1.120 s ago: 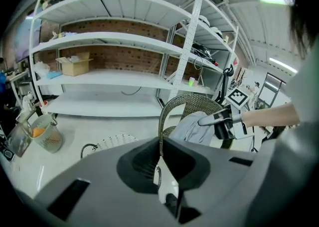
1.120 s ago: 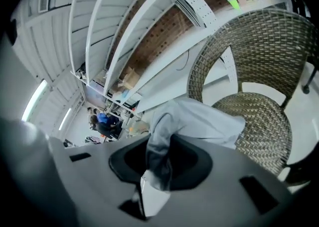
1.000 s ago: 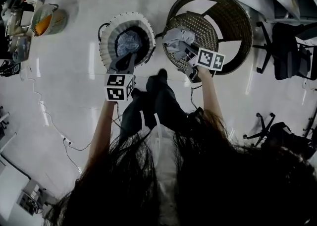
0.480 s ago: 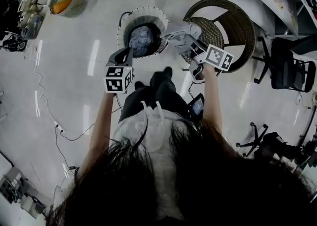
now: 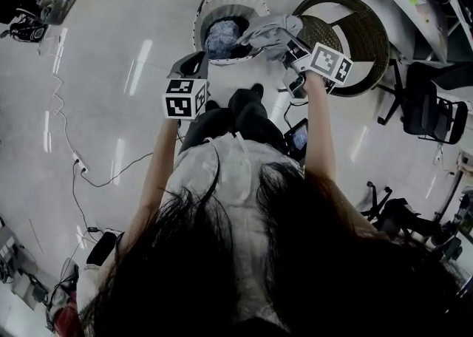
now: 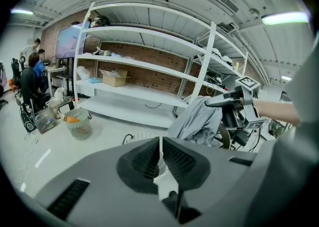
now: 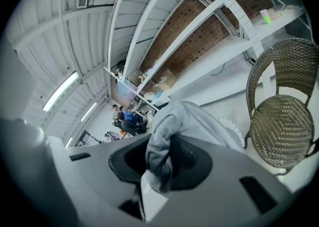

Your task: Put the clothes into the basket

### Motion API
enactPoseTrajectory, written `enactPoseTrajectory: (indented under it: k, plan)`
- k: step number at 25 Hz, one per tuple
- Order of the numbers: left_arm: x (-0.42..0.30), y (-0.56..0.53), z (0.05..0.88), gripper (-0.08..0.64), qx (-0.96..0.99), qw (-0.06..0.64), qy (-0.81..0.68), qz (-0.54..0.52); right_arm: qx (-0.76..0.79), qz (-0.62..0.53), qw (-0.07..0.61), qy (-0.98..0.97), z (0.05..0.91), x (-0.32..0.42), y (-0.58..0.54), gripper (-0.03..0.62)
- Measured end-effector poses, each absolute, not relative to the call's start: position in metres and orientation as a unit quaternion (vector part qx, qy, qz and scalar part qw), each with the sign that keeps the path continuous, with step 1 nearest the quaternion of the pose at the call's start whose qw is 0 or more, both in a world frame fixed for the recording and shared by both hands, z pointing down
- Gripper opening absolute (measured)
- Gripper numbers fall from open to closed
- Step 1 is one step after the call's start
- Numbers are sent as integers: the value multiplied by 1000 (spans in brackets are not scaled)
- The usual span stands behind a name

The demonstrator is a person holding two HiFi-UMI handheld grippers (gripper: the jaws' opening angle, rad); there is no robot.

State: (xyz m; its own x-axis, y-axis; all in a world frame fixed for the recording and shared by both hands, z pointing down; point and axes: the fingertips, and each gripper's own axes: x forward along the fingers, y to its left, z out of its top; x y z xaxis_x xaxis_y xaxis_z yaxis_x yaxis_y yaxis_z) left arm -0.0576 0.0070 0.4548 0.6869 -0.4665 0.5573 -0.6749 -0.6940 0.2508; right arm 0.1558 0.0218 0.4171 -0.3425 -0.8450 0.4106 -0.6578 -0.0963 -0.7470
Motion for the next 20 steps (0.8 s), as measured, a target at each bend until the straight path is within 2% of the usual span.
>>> enactPoseTrajectory:
  k: [11, 20]
  plan:
    - [-80, 9, 454, 29, 887, 233, -334, 218, -523, -485, 30, 700, 423, 95, 0, 92]
    - [-62, -8, 469, 29, 859, 266, -380, 216, -468, -510, -62, 719, 470, 95, -28, 92]
